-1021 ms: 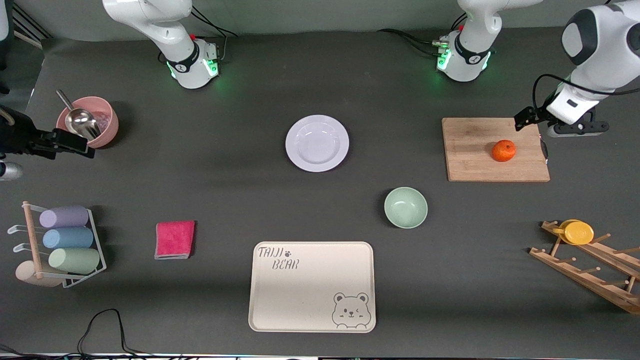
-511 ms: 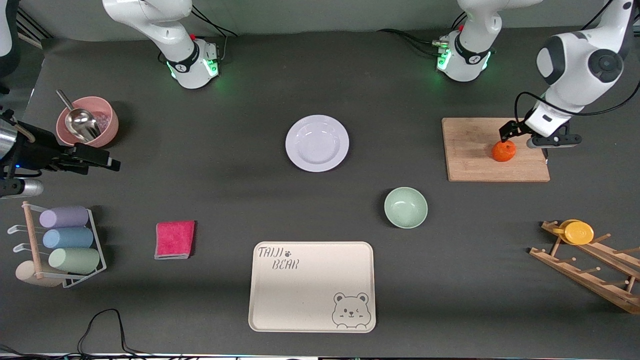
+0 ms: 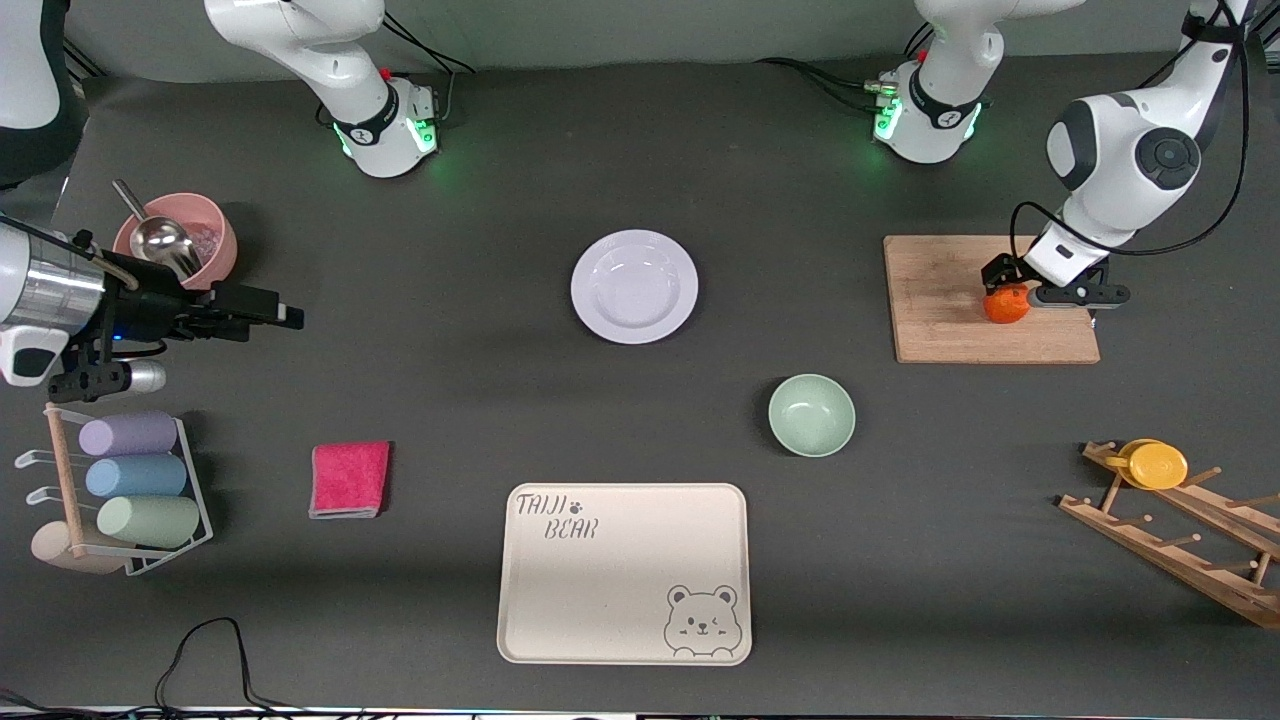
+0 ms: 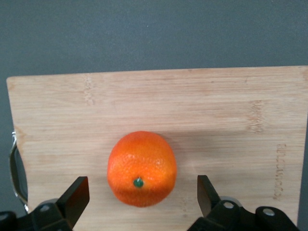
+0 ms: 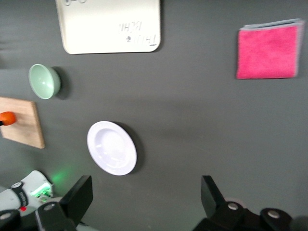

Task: Place orange and plate with both arms
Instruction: 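Lower the left gripper onto the orange and close it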

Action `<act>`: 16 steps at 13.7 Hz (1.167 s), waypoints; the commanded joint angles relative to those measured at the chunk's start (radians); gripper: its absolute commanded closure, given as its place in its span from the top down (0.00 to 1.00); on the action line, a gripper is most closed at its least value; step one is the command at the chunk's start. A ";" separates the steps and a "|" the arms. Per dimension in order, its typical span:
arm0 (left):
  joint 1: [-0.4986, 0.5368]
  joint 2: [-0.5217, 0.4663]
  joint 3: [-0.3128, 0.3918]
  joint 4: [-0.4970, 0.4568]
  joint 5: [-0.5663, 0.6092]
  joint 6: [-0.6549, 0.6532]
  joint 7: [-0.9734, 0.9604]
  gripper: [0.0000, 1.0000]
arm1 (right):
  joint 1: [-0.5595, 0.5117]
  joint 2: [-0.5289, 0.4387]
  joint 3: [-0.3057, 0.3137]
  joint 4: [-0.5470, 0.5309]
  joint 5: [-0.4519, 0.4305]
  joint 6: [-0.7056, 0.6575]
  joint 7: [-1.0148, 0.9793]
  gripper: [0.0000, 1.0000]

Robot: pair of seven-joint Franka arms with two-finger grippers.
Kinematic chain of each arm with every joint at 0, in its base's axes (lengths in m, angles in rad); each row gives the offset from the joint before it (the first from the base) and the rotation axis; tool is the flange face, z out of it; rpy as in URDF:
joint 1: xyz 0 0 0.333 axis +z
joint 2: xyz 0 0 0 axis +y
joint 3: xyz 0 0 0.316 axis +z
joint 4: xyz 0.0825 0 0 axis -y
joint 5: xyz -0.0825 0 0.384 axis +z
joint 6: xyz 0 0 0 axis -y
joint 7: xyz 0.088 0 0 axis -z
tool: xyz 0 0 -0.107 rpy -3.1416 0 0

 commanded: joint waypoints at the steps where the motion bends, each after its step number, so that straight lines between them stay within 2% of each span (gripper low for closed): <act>1: 0.011 0.071 -0.003 -0.018 0.013 0.092 0.056 1.00 | 0.000 -0.008 -0.006 -0.030 0.061 -0.012 0.008 1.00; 3: 0.052 0.071 -0.003 -0.020 0.013 0.090 0.139 1.00 | 0.005 -0.008 -0.004 -0.035 0.064 -0.003 0.006 1.00; 7: 0.049 0.073 -0.005 -0.020 0.013 0.090 0.145 1.00 | 0.048 -0.014 -0.004 -0.035 0.073 0.025 0.009 1.00; 9: 0.046 0.078 -0.006 -0.020 0.011 0.092 0.141 1.00 | 0.028 0.000 -0.017 -0.044 0.186 0.021 0.008 1.00; 10: 0.045 0.084 -0.006 -0.018 0.011 0.095 0.137 0.94 | 0.004 0.006 -0.023 -0.077 0.231 0.025 0.006 1.00; 11: 0.045 0.090 -0.008 -0.018 0.010 0.106 0.134 0.89 | 0.003 0.003 -0.026 -0.093 0.243 0.033 -0.008 1.00; 13: 0.045 0.094 -0.008 -0.017 0.010 0.113 0.133 0.72 | 0.017 0.014 -0.024 -0.113 0.251 0.030 -0.092 1.00; 16: 0.045 0.094 -0.008 -0.014 0.006 0.110 0.130 0.52 | 0.025 0.014 -0.024 -0.174 0.277 0.037 -0.164 1.00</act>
